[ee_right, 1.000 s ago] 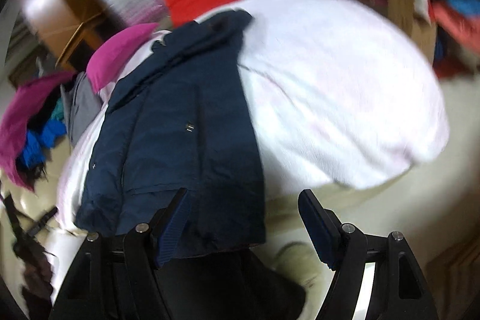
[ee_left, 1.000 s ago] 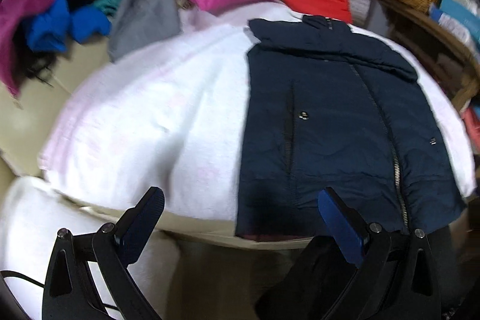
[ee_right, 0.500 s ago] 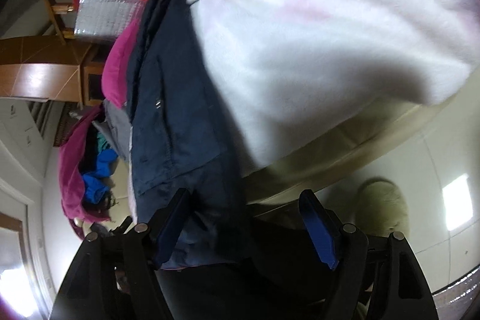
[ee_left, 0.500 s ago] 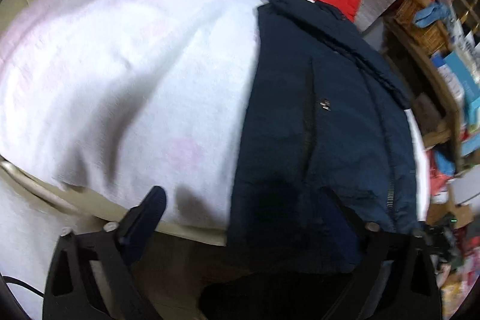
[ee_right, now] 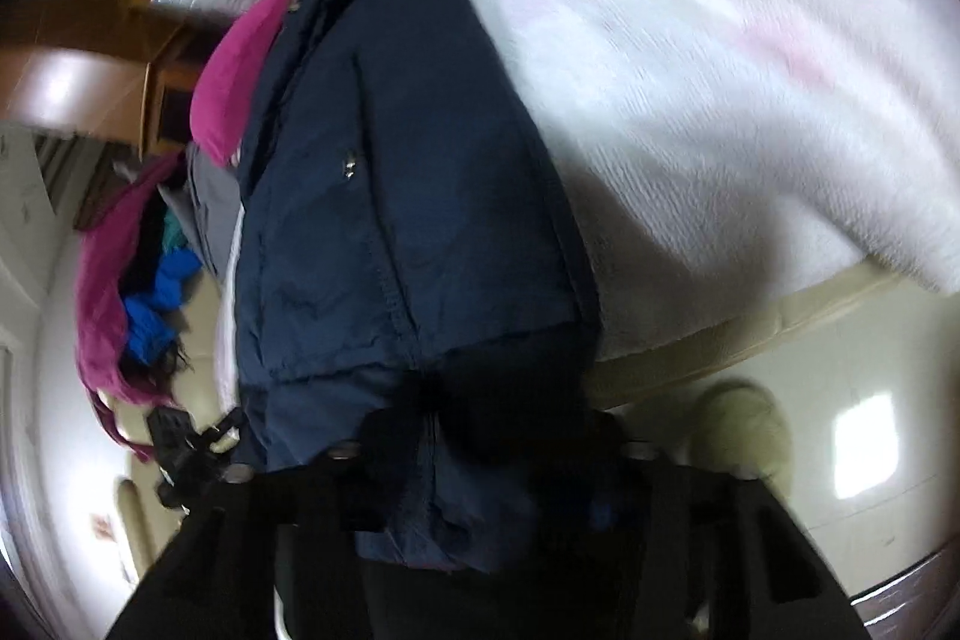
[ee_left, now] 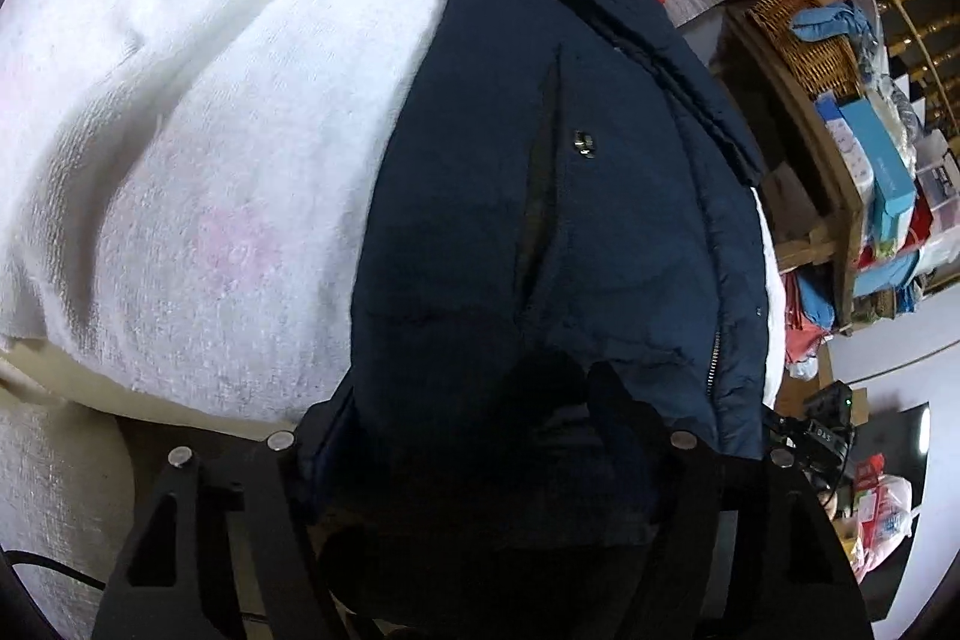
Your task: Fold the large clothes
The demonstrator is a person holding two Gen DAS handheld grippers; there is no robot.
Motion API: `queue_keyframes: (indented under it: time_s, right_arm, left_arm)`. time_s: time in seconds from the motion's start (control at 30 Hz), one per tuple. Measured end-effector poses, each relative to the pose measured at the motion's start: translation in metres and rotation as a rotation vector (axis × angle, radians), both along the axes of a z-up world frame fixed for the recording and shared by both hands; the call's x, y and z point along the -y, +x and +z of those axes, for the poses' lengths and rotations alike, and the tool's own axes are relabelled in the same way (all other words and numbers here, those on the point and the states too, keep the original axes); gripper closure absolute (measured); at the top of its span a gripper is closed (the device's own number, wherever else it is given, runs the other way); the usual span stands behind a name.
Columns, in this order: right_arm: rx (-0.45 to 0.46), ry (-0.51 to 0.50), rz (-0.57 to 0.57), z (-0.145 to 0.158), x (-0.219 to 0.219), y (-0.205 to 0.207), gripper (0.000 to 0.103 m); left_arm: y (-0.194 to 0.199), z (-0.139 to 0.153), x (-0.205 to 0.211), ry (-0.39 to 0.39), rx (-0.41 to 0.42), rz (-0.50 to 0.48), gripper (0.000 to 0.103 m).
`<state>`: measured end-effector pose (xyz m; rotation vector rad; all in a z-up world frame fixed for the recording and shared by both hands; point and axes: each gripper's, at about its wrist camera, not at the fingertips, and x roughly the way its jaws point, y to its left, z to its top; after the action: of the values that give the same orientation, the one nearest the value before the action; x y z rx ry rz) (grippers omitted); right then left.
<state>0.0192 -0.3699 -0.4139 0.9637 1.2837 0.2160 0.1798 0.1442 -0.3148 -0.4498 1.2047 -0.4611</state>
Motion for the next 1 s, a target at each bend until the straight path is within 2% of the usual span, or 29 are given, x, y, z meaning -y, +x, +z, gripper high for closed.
queue_keyframes:
  time_s: [0.03,0.1,0.13,0.23,0.37,0.43,0.53,0.6,0.73,0.83,0.9,1.0]
  right_arm:
    - [0.014,-0.009,0.023,0.001,-0.004,0.002,0.053]
    - [0.053,-0.084,0.073,0.011,-0.011,0.006,0.080]
    - [0.074,-0.122,0.093,0.019,-0.015,0.007,0.082]
    - [0.138,-0.167,0.093,0.049,-0.012,0.009,0.087]
    - [0.268,-0.193,0.074,0.102,-0.008,0.019,0.090]
    - [0.344,-0.216,0.057,0.133,-0.003,0.030,0.090]
    - [0.450,-0.240,0.026,0.176,0.004,0.059,0.090]
    - [0.493,-0.253,0.006,0.193,0.007,0.081,0.091]
    - [0.544,-0.259,-0.055,0.211,0.006,0.140,0.091]
    - [0.555,-0.264,-0.116,0.211,0.013,0.195,0.091]
    - [0.559,-0.268,-0.154,0.208,0.022,0.236,0.091]
    - [0.545,-0.301,-0.196,0.193,0.036,0.293,0.091]
  left_arm:
    - [-0.003,0.002,0.004,0.016,0.014,-0.014,0.046]
    - [-0.004,0.006,0.010,0.052,0.025,-0.035,0.066]
    - [-0.003,0.009,0.011,0.048,0.028,-0.032,0.072]
    - [0.003,0.023,0.013,0.010,0.030,-0.013,0.081]
    - [0.014,0.070,0.024,0.026,0.091,-0.023,0.084]
    - [0.022,0.104,0.029,0.027,0.143,-0.029,0.084]
    - [0.045,0.149,0.036,0.019,0.205,-0.012,0.084]
    - [0.069,0.174,0.038,-0.003,0.230,0.019,0.084]
    - [0.131,0.197,0.045,-0.027,0.252,0.062,0.084]
    - [0.180,0.203,0.051,-0.033,0.254,0.093,0.083]
    - [0.233,0.203,0.061,-0.026,0.246,0.124,0.083]
    - [0.300,0.187,0.069,-0.017,0.227,0.150,0.084]
